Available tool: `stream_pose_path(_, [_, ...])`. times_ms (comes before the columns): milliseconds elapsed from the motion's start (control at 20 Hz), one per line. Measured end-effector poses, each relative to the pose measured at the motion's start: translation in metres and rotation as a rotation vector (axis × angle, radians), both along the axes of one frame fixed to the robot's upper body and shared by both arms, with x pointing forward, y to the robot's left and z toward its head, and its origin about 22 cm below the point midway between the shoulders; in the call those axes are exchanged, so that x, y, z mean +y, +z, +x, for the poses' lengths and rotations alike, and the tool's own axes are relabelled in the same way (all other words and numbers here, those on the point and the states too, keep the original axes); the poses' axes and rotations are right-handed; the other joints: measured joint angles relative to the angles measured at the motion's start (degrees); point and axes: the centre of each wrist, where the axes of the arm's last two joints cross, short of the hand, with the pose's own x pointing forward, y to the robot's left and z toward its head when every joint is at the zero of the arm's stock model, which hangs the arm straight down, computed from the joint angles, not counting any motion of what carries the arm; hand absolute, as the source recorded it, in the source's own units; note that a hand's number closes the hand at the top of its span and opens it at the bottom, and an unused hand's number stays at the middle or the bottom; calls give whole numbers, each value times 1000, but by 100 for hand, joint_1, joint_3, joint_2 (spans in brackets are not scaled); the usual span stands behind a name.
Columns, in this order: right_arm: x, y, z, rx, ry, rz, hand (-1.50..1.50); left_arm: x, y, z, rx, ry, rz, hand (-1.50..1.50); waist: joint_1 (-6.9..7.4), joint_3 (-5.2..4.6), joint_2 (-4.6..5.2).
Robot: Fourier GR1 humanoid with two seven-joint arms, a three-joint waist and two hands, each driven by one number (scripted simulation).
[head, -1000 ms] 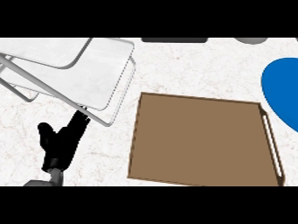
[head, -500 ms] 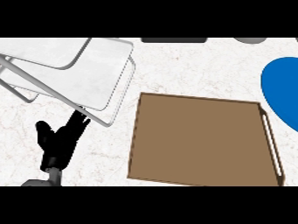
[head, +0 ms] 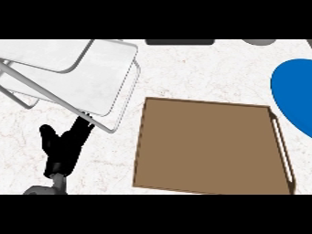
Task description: Pick the sweet potato from the tray and place it in the plate
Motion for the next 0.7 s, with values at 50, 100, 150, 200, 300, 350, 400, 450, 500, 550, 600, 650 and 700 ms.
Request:
stream_pose_path(50, [1,-3,-5,-25,-1,0,-150,1,-1,-1,-5,2,-2,0,-15,-5,-8])
stream_pose_path(100, [1,0,-6,-60,1,2,-150,1,1,0,1,3,3,0,-23,-7,-11])
stream_pose_path(150, [3,-4,-12,-82,10,7,-150,1,0,0,7,8,2,0,-40,-12,-19])
stream_pose_path(200, [8,-8,-16,-105,25,12,-150,3,1,0,10,12,2,0,-55,-16,-26])
stream_pose_path(300, [20,-12,-23,-154,63,24,-150,4,-1,-3,3,14,-1,0,-79,-23,-41])
stream_pose_path(350, [24,-15,-30,-169,84,28,-150,7,0,-4,7,15,1,0,-98,-28,-48])
stream_pose_path(400, [29,-18,-36,-182,108,37,-150,6,-2,-3,9,21,3,0,-109,-29,-53])
stream_pose_path(450, [33,-21,-42,-188,132,40,-150,5,-2,-5,5,21,2,0,-111,-31,-56])
stream_pose_path(500, [41,-25,-48,-193,161,45,-150,8,-2,-4,6,23,4,0,-122,-33,-60])
stream_pose_path(550, [45,-29,-55,-198,184,52,-150,5,-5,-4,6,23,3,0,-126,-30,-64])
stream_pose_path(600, [52,-33,-61,-199,209,57,-150,8,-3,-4,5,21,4,0,-123,-32,-64])
stream_pose_path(650, [60,-36,-66,-199,231,62,-150,5,-4,-6,-3,18,5,0,-122,-34,-65])
stream_pose_path(700, [66,-37,-73,-194,248,67,-150,7,-2,-6,-5,20,4,0,-121,-39,-62])
